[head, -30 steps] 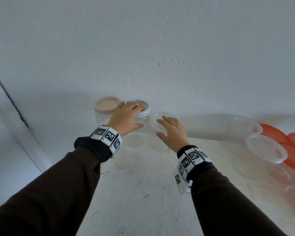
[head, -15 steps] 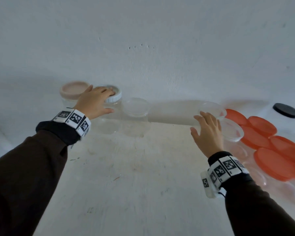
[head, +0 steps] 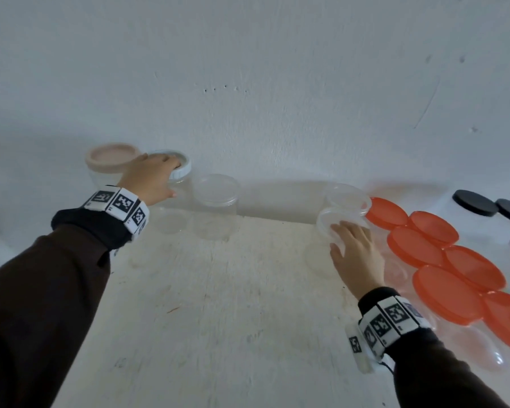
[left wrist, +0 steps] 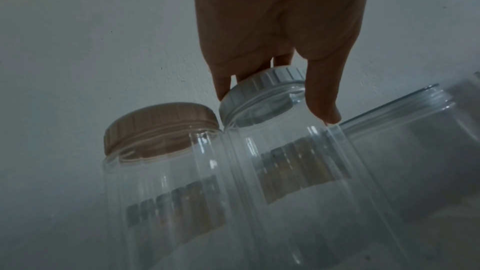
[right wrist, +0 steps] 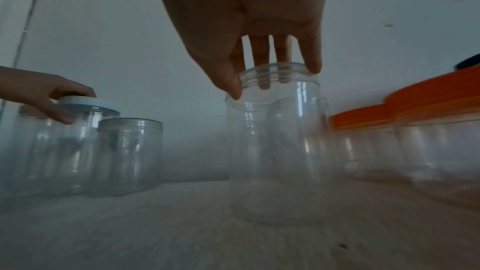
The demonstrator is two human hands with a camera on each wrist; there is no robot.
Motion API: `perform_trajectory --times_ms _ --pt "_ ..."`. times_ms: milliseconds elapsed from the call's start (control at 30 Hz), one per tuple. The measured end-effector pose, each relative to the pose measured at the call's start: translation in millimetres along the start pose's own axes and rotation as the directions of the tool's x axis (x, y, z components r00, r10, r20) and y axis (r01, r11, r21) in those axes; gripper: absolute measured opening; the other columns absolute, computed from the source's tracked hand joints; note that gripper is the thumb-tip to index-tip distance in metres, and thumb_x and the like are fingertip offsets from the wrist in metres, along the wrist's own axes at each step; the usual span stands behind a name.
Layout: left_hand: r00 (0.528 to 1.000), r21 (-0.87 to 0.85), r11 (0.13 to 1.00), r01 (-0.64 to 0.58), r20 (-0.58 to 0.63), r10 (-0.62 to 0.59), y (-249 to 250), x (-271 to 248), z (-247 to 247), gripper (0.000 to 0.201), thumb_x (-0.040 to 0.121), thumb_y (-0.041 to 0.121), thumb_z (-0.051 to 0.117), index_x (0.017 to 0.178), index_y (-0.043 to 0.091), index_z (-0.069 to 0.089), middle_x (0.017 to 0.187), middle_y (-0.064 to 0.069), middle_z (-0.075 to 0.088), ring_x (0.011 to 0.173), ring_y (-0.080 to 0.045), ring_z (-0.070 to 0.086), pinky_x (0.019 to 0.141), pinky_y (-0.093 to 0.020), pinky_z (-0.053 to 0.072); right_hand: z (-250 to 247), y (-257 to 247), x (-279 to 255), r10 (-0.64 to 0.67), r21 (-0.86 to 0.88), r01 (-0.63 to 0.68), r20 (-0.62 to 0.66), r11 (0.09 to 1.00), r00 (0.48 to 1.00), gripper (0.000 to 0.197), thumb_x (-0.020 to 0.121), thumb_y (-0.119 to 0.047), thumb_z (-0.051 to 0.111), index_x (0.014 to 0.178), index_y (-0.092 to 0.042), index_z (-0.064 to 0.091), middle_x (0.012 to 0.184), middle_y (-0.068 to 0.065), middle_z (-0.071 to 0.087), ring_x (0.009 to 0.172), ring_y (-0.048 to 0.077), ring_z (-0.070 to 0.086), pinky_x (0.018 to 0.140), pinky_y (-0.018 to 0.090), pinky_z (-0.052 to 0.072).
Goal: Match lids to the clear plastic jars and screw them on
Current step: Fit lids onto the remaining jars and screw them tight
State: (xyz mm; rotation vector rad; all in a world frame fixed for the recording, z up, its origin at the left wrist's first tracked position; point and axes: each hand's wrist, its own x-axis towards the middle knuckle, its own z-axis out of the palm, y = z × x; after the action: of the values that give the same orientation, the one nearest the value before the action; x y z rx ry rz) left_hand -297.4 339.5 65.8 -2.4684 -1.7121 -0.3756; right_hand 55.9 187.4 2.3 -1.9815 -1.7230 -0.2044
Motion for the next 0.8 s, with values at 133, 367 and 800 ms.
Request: perform_trajectory --times_ms 133,367,800 --pt "1.0 -0.007 1.0 0.012 -0.007 -0.012 2 -1 1 0.066 0.079 0.022 0.072 0.136 0.011 0.04 0.14 -0.011 0.044 0.126 -0.032 0.041 0.106 -0.039 0.025 9 -27 11 -0.194 0.063 0.192 0.043 0.979 0.98 0.035 0.083 -0.012 0.064 0.118 -0.01 0.061 0.126 0.006 0.056 0.12 0.025 0.047 0.073 0.034 0.049" --pt "1.0 -0.013 1.0 0.005 0.002 -0.005 1 -2 4 0.064 0.08 0.021 0.07 0.134 0.008 0.039 0.142 -0.012 0.041 0.13 -0.03 0.036 0.11 -0.04 0.018 28 -69 42 -0.234 0.076 0.224 0.172 0.972 0.957 0.041 0.092 -0.021 0.053 0.132 -0.016 0.049 0.138 -0.002 0.044 0.13 0.016 0.033 0.081 0.028 0.044" --pt "1.0 -0.022 1.0 -0.015 -0.027 0.014 -3 0 9 0.063 0.08 0.023 0.07 0.134 0.008 0.04 0.144 -0.009 0.038 0.133 -0.027 0.032 0.112 -0.038 0.014 51 -88 72 -0.257 0.159 0.231 0.17 0.96 0.951 0.04 0.091 -0.022 0.053 0.131 -0.021 0.05 0.138 -0.006 0.044 0.129 0.011 0.032 0.079 0.031 0.047"
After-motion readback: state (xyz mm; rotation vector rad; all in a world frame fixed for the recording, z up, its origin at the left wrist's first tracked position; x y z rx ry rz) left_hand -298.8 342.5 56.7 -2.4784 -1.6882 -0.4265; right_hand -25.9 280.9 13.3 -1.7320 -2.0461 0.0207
